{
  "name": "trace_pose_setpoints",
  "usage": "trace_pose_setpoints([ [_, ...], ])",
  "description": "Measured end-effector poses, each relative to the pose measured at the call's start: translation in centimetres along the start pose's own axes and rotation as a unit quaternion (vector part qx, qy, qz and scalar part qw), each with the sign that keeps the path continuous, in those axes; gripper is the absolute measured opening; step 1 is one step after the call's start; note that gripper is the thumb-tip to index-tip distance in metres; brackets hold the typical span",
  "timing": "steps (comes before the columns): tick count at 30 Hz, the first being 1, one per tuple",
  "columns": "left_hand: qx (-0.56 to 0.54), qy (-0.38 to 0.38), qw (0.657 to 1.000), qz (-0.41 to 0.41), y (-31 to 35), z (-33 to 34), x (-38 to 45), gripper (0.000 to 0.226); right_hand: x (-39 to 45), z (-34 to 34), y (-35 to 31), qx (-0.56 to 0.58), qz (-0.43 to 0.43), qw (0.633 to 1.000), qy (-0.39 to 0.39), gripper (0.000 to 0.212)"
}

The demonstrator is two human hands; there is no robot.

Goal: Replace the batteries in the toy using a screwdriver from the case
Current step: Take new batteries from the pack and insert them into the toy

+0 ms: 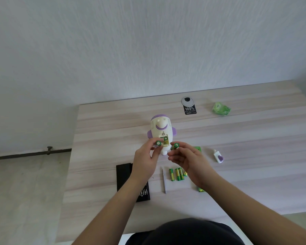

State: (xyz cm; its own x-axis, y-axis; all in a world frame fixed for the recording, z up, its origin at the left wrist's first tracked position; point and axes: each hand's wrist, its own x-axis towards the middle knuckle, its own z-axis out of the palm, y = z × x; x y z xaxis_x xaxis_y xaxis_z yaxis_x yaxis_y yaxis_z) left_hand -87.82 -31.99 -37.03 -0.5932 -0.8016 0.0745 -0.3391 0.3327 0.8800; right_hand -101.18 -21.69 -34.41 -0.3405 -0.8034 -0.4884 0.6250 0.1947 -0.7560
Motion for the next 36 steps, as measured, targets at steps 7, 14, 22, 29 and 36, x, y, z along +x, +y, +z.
trace_pose_setpoints([
  [7,0.038,0.009,0.998,0.045,-1.0,0.4,0.1,0.021,0.0,-0.6,0.3,-0.05,-0.01,0.999,-0.005,0.026],
  [14,0.029,0.006,1.0,-0.005,-1.0,0.7,0.2,0.03,0.4,-1.1,0.6,-0.112,-0.008,0.993,0.031,0.014],
  [22,0.003,0.018,0.999,-0.047,-1.0,1.1,1.3,0.025,3.3,-1.8,0.9,-0.282,-0.074,0.95,0.109,0.018],
  [29,0.086,0.004,0.996,0.001,-1.8,2.0,1.8,0.023,4.8,-0.9,1.0,-0.398,-0.164,0.892,0.138,0.025],
  [36,0.181,0.025,0.979,0.09,-1.8,2.2,2.3,0.025,5.6,-0.9,1.4,-0.473,-0.187,0.853,0.117,0.018],
])
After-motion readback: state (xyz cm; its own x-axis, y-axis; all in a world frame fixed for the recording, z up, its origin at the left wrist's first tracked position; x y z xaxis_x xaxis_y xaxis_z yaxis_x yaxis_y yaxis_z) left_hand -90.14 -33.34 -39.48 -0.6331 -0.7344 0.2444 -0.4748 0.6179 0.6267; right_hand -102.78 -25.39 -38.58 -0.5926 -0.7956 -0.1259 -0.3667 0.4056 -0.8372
